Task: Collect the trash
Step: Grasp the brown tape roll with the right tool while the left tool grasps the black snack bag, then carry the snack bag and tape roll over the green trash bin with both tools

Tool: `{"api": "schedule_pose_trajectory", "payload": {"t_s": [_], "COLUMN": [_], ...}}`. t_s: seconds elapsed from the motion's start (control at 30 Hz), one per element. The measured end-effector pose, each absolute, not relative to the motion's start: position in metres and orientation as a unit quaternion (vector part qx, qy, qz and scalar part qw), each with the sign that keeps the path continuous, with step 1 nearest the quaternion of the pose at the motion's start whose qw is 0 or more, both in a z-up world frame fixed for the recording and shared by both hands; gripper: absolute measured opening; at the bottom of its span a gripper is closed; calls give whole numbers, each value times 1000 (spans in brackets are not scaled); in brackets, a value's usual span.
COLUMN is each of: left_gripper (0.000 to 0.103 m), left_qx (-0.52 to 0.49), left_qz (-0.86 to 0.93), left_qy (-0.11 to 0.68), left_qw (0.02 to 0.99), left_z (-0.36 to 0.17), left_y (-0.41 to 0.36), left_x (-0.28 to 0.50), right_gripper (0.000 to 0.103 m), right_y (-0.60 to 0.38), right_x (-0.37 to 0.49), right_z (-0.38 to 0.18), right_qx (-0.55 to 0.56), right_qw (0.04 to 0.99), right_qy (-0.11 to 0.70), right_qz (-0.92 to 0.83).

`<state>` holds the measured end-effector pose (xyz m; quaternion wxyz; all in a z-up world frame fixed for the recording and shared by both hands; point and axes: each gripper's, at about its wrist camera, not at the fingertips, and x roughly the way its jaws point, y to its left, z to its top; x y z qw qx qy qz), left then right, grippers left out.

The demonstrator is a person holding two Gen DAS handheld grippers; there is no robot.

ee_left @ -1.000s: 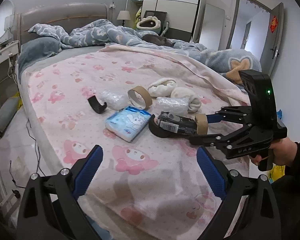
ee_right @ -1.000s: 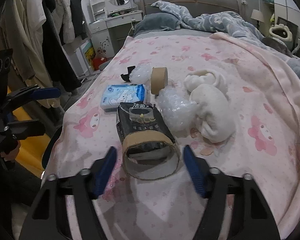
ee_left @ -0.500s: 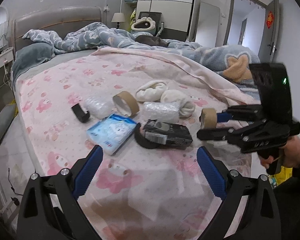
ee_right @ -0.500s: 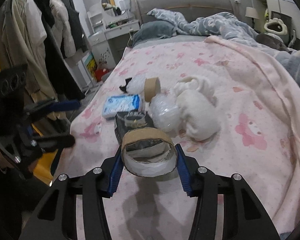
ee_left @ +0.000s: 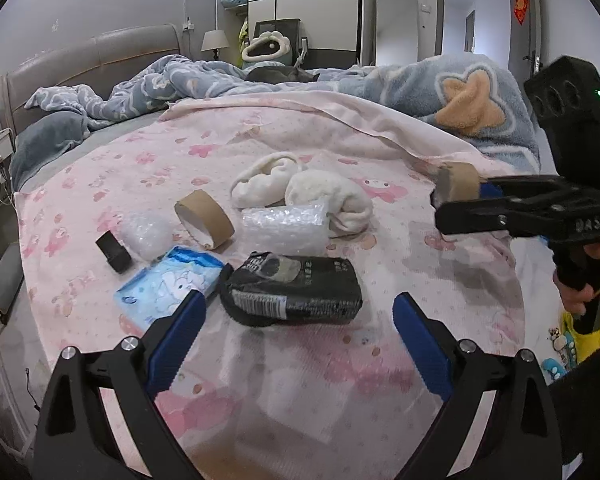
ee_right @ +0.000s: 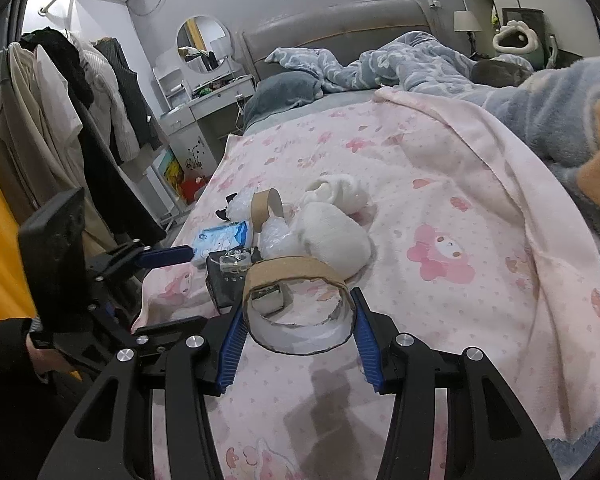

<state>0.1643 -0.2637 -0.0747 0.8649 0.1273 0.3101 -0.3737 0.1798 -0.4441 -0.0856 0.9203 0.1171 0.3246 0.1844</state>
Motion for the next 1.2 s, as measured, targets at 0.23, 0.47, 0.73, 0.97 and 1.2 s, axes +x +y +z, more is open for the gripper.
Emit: {"api": "schedule_pose_trajectory", "payload": {"t_s": [0.23,0.47,0.73,0.97,1.2], "left_gripper": [86,82,73,73,73], "left_qx": [146,148,147,116,80], "left_qz": [-356,-360,-360,-362,-327], "left_qy": [315,328,330,326,327], "left_qw": [867,861,860,866,883], "left_z": [-80,-86,-85,-66,-50], "left_y": [-278,-286,-285,-258,-221], "left_x": [175,179,176,175,183], "right_gripper": [50,50,50,50,50], "right_y": [-451,-452,-436,-410,-377], "right_x": [173,170,176,189,210], "right_z": [-88,-89,-81,-65,-57], "right_qx": [120,119,108,109,109], "right_qw": [920,920,922,923,918], "right_qy": [324,326,325,312,316], "right_qz": [184,183,179,198,213]}}
